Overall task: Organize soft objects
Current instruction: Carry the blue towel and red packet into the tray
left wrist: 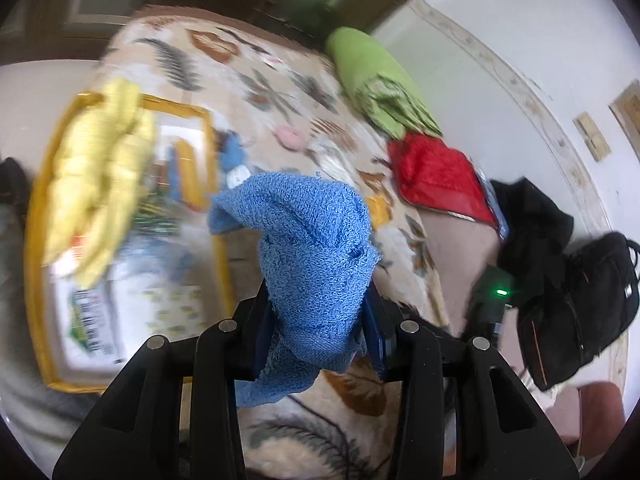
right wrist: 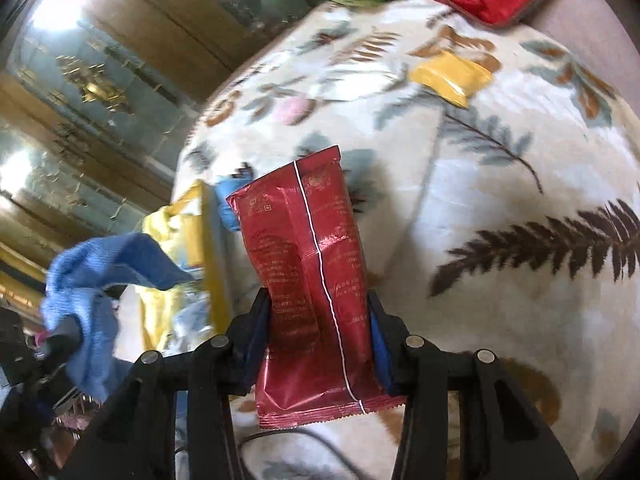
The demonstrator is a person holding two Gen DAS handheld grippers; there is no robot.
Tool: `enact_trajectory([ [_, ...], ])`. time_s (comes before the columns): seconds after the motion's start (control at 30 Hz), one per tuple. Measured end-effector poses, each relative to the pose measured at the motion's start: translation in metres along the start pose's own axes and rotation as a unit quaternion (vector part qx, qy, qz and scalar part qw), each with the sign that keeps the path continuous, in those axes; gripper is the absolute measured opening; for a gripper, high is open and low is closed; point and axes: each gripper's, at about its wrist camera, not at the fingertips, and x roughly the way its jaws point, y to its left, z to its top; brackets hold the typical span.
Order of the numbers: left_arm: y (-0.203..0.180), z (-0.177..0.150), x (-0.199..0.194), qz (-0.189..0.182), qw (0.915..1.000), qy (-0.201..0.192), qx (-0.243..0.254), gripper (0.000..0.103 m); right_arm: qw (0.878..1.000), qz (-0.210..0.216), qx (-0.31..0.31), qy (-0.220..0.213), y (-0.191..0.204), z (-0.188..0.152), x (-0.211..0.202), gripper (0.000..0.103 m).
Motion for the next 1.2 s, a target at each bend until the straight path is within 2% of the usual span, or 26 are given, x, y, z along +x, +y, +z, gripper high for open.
enact_trajectory([
  [0.27, 0.043, 0.010, -0.054, 0.055, 0.9966, -0.053, -0.032, 0.039, 0.997, 0.050, -0.054, 0.011, 0.055, -0.004, 0.006, 0.045],
  [0.37, 0.052, 0.015, -0.058, 0.075, 0.9953, -0.054, -0.027, 0.039, 0.996, 0.062, -0.064, 0.021, 0.074, -0.002, 0.017, 0.045],
  [0.53, 0.070, 0.013, -0.028, 0.112, 0.9934, -0.020, -0.015, 0.039, 0.993, 0.063, -0.100, 0.028, 0.105, -0.005, 0.042, 0.045],
  [0.67, 0.094, -0.003, 0.002, 0.133, 0.9908, 0.013, -0.025, 0.039, 0.989, 0.029, -0.139, 0.034, 0.120, -0.017, 0.069, 0.045],
  [0.83, 0.106, -0.015, 0.022, 0.159, 0.9859, 0.051, -0.019, 0.039, 0.985, 0.010, -0.163, 0.059, 0.121, -0.033, 0.100, 0.045],
  [1.07, 0.128, -0.022, 0.026, 0.120, 0.9880, 0.072, -0.067, 0.041, 0.982, 0.009, -0.182, 0.057, 0.127, -0.045, 0.104, 0.050],
  [1.13, 0.134, -0.024, 0.023, 0.103, 0.9881, 0.071, -0.090, 0.042, 0.982, 0.022, -0.178, 0.061, 0.127, -0.046, 0.105, 0.052],
  [1.2, 0.136, -0.024, 0.015, 0.088, 0.9888, 0.060, -0.104, 0.054, 0.981, 0.043, -0.174, 0.067, 0.124, -0.048, 0.102, 0.055],
])
